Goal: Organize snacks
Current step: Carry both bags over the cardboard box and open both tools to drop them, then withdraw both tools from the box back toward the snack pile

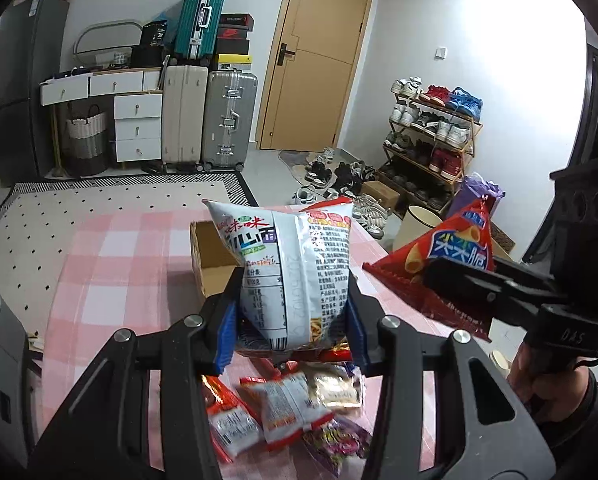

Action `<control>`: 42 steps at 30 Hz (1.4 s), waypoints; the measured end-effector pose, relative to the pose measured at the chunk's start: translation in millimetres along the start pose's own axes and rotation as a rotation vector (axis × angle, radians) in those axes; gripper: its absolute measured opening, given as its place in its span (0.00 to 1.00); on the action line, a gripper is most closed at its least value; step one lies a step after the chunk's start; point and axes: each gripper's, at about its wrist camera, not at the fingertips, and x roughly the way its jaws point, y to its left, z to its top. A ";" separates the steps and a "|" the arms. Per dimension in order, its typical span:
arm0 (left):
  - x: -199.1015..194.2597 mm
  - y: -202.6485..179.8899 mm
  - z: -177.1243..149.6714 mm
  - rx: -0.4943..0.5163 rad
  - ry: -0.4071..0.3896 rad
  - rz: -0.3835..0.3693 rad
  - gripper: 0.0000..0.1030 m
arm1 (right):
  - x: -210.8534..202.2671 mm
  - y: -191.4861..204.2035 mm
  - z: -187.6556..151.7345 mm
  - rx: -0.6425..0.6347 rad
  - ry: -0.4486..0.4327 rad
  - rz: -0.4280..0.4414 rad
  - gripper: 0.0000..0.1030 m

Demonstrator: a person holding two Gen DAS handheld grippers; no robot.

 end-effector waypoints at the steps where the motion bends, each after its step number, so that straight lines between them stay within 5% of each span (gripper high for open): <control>1: 5.9 0.1 8.5 0.004 0.003 0.002 0.41 | 1.5 0.3 7.1 -0.006 -0.002 -0.004 0.53; 19: 161.9 37.4 69.0 -0.005 0.130 0.037 0.41 | 100.7 -57.0 60.9 0.008 0.064 -0.100 0.53; 34: 292.3 78.3 41.5 -0.048 0.259 0.038 0.42 | 200.5 -119.4 34.7 0.050 0.187 -0.140 0.54; 42: 310.3 89.4 34.1 -0.063 0.270 0.079 0.69 | 216.3 -134.2 25.9 0.050 0.191 -0.164 0.59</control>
